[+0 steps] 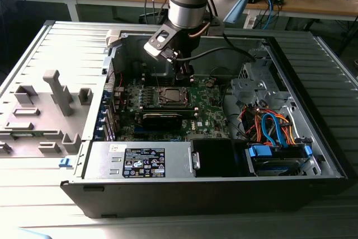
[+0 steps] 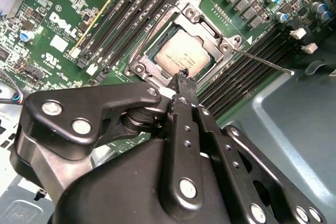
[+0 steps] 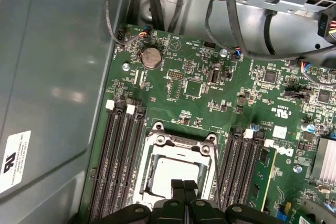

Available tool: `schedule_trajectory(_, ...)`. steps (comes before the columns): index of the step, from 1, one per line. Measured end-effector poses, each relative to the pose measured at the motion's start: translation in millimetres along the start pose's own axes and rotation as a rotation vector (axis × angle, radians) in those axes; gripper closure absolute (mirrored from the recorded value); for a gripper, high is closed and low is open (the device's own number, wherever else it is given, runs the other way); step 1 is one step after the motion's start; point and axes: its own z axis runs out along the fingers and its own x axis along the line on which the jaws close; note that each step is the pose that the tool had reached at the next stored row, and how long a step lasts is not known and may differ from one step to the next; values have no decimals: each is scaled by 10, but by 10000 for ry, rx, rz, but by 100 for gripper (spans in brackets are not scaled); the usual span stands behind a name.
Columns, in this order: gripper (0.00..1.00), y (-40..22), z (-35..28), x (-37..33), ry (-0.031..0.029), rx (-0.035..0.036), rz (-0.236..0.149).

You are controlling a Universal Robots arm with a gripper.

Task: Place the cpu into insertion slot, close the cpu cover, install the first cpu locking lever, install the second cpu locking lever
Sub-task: 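Install the first cpu locking lever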

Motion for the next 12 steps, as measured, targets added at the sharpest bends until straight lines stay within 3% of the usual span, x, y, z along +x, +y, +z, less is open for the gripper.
schedule_trajectory(12,89,0,0,0,-9,-1,-304)
